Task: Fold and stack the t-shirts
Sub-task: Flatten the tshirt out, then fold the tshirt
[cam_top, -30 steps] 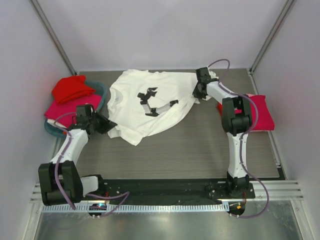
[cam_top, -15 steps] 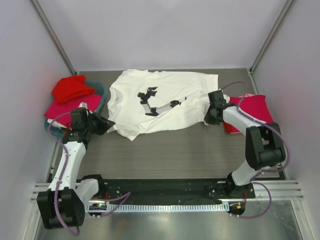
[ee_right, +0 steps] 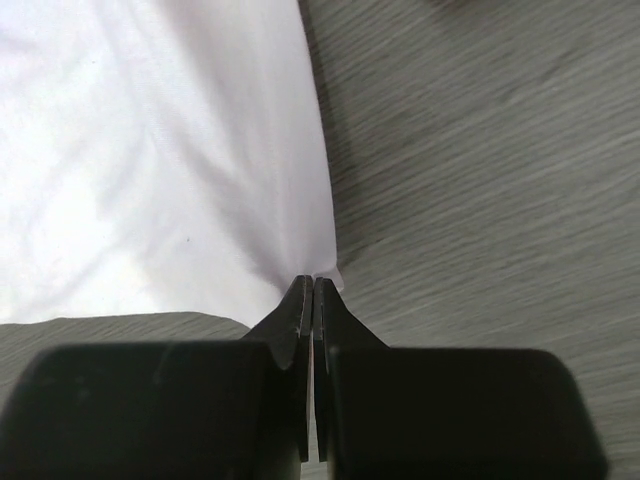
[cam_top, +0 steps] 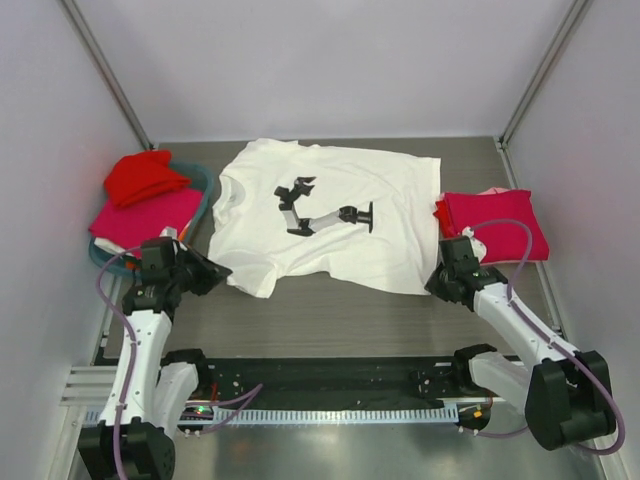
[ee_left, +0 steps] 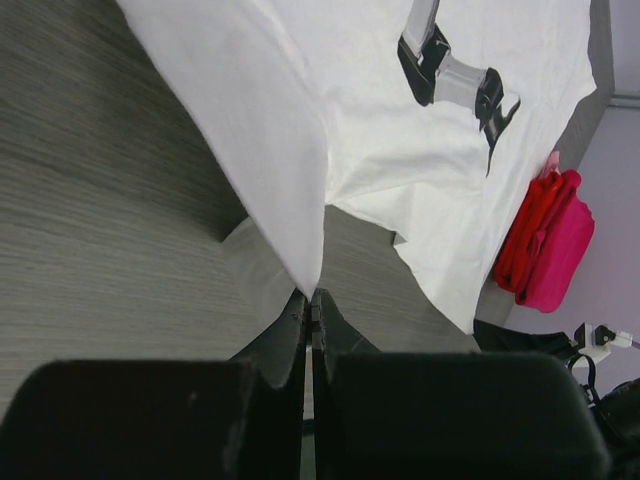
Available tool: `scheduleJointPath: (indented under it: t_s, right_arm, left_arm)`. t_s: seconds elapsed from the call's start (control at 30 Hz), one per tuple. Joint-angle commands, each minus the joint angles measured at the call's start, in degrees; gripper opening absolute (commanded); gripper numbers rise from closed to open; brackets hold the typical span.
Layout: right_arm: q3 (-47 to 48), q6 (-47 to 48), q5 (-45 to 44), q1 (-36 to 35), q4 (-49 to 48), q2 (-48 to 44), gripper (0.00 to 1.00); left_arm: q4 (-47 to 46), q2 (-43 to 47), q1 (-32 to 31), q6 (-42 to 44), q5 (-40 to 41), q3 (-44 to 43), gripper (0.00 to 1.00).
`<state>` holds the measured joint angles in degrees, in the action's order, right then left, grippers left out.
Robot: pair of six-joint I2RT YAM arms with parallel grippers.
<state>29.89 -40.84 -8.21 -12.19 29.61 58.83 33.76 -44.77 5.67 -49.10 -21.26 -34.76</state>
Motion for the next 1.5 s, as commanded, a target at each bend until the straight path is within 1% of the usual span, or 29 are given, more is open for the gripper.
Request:
scheduleJointPath:
  t_s: [0.0, 0.13, 0.23, 0.27, 0.3, 0.4, 0.53, 0.67, 0.8, 0.9, 1.03, 1.23, 1.47]
  right_arm:
    - [0.3, -4.5, -3.4, 0.2, 4.0, -2.5, 0.01]
    - [0.4, -4.2, -2.9, 0.2, 5.4, -4.2, 0.01]
    - [1.3, -4.3, -3.6, 0.3, 6.7, -4.8, 0.01]
    - [1.7, -5.1, -4.0, 0.2, 8.2, -4.8, 0.01]
    - [3.0, -6.1, -6.9, 0.1, 9.6, -4.4, 0.01]
    - [4.5, -10.0, -11.7, 0.2, 14.9, -3.5, 0.01]
    - [4.1, -12.2, -12.4, 0.2, 17.3, -0.7, 0.01]
    - [2.7, -11.6, -9.4, 0.1, 15.3, 0.8, 0.01]
    - [0.8, -9.5, -5.4, 0.1, 11.0, 0.3, 0.01]
    - [1.4, -8.8, -5.9, 0.2, 9.7, 1.2, 0.01]
    - [4.1, -7.7, -7.5, 0.1, 9.5, 4.0, 0.01]
    - [10.7, -5.1, -8.6, 0.1, 8.6, 8.8, 0.01]
    - [17.3, -3.0, -8.1, 0.3, 7.0, 13.1, 0.01]
  left_arm:
    - [6.4, 3.2, -0.2, 0.9, -1.9, -3.5, 0.0]
    - [8.9, 8.1, -0.2, 0.3, 1.3, -3.1, 0.0]
    - [8.3, 7.6, -0.1, -0.2, 1.5, -2.0, 0.0]
    - [7.6, 6.2, -0.3, -0.1, 1.5, -2.0, 0.0]
    - [7.1, 5.3, -0.1, 0.1, 1.7, -2.2, 0.0]
    - [5.5, 1.6, -0.1, 1.0, 3.5, -4.5, 0.0]
    - [4.4, -3.9, 0.0, 1.6, 4.8, -8.2, 0.0]
    - [3.2, -5.8, 0.0, 0.9, 4.6, -9.3, 0.0]
    - [4.6, -4.9, 0.0, 0.9, 8.2, -9.9, 0.0]
    - [4.8, -4.6, 0.1, 0.9, 9.2, -10.1, 0.0]
    - [2.3, -6.3, 0.2, -0.4, 6.5, -10.7, 0.0]
    - [-1.0, -12.3, 0.2, -0.7, 5.4, -16.0, 0.0]
    - [-2.7, -23.8, -0.5, -0.7, 6.8, -24.6, 0.0]
